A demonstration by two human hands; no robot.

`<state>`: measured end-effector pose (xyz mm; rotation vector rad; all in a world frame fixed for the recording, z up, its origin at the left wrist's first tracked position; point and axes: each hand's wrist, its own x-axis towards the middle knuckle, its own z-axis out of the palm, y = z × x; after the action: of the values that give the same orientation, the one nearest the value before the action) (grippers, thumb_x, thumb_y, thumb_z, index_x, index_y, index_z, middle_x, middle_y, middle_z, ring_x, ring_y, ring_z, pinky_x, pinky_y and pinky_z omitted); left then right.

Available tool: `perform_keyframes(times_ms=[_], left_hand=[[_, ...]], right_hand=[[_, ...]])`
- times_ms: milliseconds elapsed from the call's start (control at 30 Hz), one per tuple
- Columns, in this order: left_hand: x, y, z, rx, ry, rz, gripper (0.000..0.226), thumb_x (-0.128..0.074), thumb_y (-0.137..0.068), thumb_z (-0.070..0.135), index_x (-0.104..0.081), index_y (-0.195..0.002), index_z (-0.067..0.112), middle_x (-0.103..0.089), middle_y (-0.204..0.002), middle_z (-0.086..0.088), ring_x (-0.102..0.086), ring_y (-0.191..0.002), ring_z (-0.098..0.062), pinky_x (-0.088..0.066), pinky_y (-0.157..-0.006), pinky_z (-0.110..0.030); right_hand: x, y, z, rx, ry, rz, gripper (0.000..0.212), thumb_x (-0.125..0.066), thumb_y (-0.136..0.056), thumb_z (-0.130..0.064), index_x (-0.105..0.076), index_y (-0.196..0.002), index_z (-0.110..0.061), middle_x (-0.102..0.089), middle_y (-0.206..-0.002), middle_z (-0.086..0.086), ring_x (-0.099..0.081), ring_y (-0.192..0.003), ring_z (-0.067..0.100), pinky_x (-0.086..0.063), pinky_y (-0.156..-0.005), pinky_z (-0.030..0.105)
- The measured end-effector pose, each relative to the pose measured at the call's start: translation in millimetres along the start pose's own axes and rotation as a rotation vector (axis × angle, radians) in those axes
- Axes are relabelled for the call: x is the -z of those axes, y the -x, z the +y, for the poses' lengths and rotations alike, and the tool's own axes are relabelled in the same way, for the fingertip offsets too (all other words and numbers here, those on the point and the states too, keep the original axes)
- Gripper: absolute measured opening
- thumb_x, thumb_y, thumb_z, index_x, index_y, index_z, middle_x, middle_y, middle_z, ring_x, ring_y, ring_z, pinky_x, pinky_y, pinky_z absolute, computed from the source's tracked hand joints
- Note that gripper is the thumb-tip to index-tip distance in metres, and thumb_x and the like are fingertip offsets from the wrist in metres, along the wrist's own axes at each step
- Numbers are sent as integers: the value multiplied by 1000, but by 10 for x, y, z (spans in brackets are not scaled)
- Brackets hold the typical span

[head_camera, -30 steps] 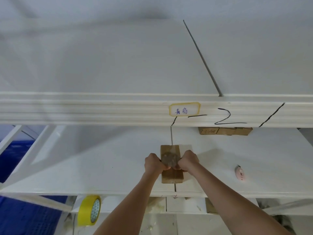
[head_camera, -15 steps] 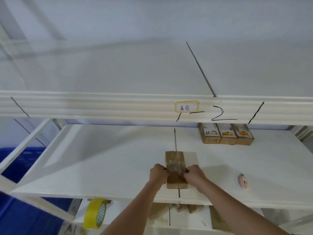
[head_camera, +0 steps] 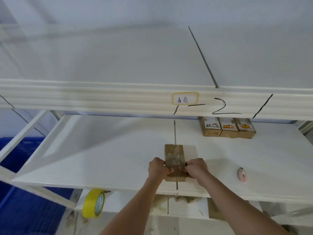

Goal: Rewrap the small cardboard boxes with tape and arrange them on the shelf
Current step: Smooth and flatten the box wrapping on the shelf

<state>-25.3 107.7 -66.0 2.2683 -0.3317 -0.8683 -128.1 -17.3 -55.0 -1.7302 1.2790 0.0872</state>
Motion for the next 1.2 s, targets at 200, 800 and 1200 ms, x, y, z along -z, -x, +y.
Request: perform_keyframes(times_ms=[200, 800, 1200], left_hand=[[-32, 68, 53, 2, -143, -1, 32, -79, -85, 27, -60, -106, 11, -64, -94, -2, -70, -83, -21, -59, -70, -28], [152, -166, 178, 57, -151, 43, 40, -79, -85, 38, -49, -96, 14, -60, -88, -2, -65, -73, -20, -45, -45, -21], [203, -182, 280, 154, 34, -165, 43, -82, -84, 27, -55, -110, 5, -69, -106, -14, -73, -84, -27, -64, -67, -37]], right_hand=[[44, 19, -102, -41, 46, -53, 22, -87, -78, -20, -75, -88, -5, -74, -87, 7, -70, -79, 19, -61, -63, 27], [-18, -34, -482, -108, 162, -15, 16, -65, -93, -4, -53, -83, -3, -65, -83, 17, -69, -66, 29, -58, -48, 36], [65, -140, -554, -40, 378, -177, 13, -60, -97, -13, -59, -107, -5, -66, -105, 12, -68, -88, 22, -60, -73, 29]])
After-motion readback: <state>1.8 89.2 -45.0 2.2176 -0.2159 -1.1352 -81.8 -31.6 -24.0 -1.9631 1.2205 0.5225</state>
